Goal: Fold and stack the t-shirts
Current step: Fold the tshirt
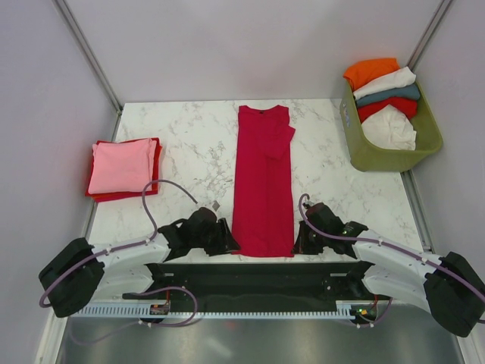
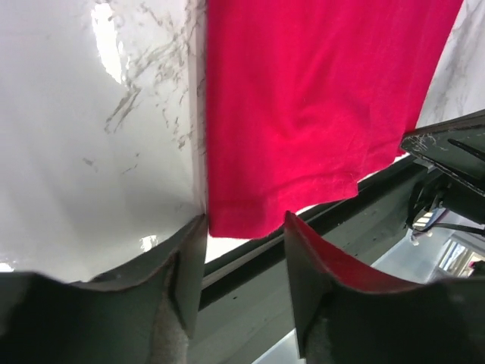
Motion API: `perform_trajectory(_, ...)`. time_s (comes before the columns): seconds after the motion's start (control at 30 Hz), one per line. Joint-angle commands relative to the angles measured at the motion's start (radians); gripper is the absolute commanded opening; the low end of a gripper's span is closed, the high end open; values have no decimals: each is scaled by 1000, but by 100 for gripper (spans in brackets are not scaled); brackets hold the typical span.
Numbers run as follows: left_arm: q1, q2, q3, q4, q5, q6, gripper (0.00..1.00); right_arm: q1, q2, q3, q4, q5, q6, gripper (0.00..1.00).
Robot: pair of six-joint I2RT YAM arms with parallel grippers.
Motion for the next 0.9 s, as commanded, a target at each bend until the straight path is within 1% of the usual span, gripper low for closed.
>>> perform_trajectory(0.0, -2, 83, 35, 5, 9, -3, 50, 5, 10, -2, 4, 28, -8, 0)
perform_trajectory(0.07, -2, 117, 35, 14, 12, -6, 44, 5, 7, -2, 4, 26, -8, 0)
perform_trajectory(0.1, -2, 123, 35, 27, 20, -6, 34, 5, 6, -1, 3, 26, -6, 0)
perform_trajectory(0.17, -4, 125, 36, 31, 22, -8, 25, 4, -8, 7, 0, 25, -6, 0)
perform_trajectory(0.2, -4, 122, 38, 30, 17, -6, 13, 5, -14, 10, -2, 25, -4, 0)
perform_trajectory(0.27, -4, 102, 58, -7, 2, 0, 3, 4, -40, 35, -19, 36, -6, 0)
perform_trajectory(0.37, 2, 62, 104, -79, -27, 20, 2, 4, -80, 91, -62, 80, -11, 0)
perform_trajectory(0.5, 33, 57, 180, -108, -14, 51, 2, 4, -97, 203, -91, 141, -30, 0)
perform_trajectory(0.6, 80, 82, 262, -113, 2, 84, 2, -1, -48, 277, -89, 184, -61, 0)
perform_trajectory(0.63, 96, 106, 286, -114, 6, 93, 2, -4, -9, 333, -89, 219, -75, 0)
perform_trajectory(0.7, 146, 138, 360, -114, 11, 120, 2, -18, 41, 392, -88, 291, -112, 0)
perform_trajectory(0.73, 168, 155, 387, -114, 20, 127, 2, -39, 94, 447, -85, 302, -124, 0)
perform_trajectory(0.87, 270, 285, 553, -122, 35, 181, 2, -114, 220, 559, -33, 335, -178, 0)
